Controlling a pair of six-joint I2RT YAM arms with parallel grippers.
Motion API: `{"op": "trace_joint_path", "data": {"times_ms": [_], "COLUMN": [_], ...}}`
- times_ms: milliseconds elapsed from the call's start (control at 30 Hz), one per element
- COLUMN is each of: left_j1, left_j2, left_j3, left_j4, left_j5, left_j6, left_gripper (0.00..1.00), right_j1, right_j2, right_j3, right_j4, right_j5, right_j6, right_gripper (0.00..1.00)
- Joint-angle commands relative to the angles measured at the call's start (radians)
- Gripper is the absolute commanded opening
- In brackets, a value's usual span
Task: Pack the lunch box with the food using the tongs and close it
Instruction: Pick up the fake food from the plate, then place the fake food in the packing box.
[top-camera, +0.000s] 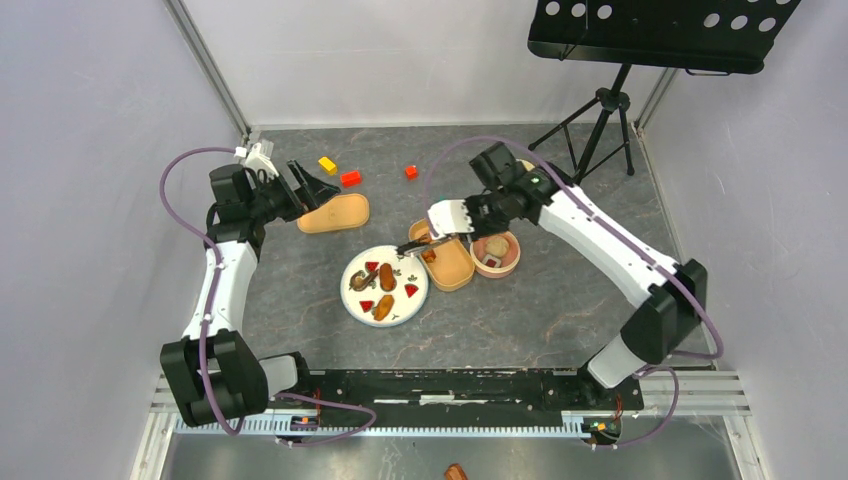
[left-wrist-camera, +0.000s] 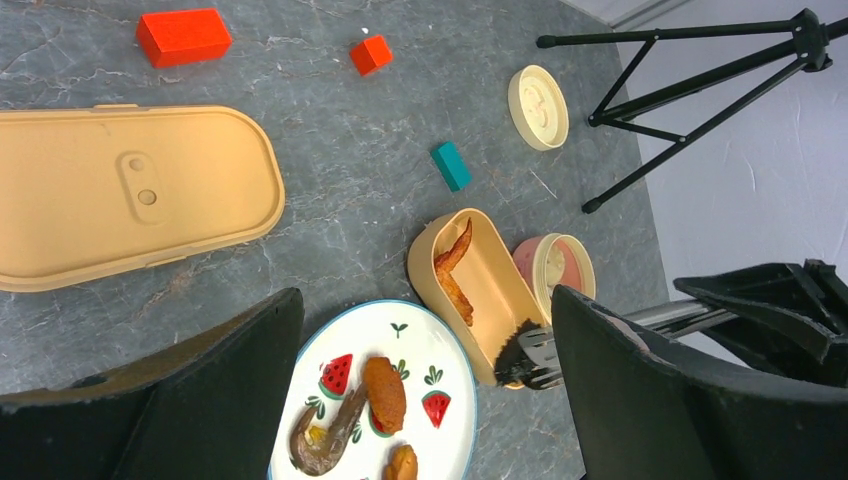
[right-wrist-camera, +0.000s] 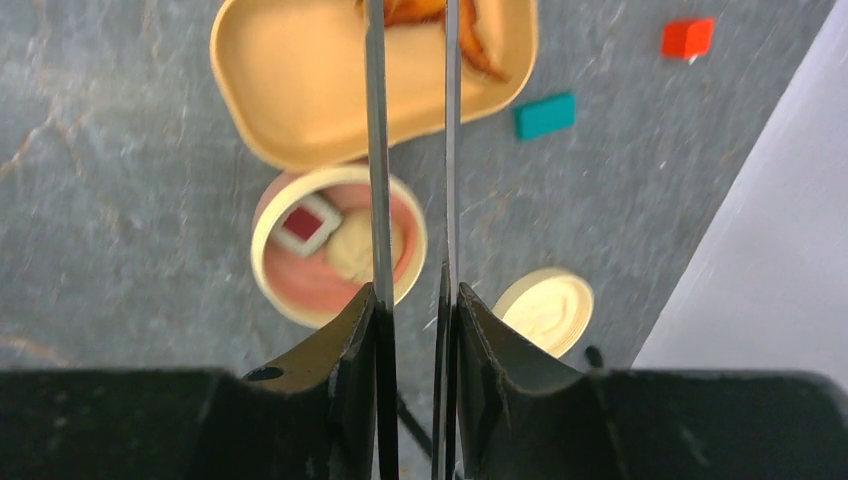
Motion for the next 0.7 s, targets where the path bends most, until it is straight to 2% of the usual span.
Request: {"op": "trace_joint_path", "data": {"times_ms": [0,167,400,667], "left_j1": [-0.005,-0.004,-0.004,-0.004], "left_j2": [0.009,0.011,-0.003,-0.007], "left_j3": [-0.002,-0.010,-0.014,-0.019], "left_j4": [0.045,0.051,0.051,0.052], "left_j5": [0.033,0.041,0.035,0.030], "left_j6": [-0.035,-0.048,-0.051,-0.047], "left_gripper": [0.99,0.99,0.99,0.99], "right_j1": [-0.042,-0.105,-0.171,-0.177], "right_j2": [-0.151,-0.185,-0.121,-0.045], "right_j3": [-0.114,-0.205,-0.195,-0.101], "right_j4": [-0.099,-0.132,-0.155,-0.156], "right_j5": [0.014,0.052,0.068,0.030], "right_j6": [-0.128,-0.245,-0.291,-0.301], "right_gripper": [0.17,0.17,0.18,0.20]}}
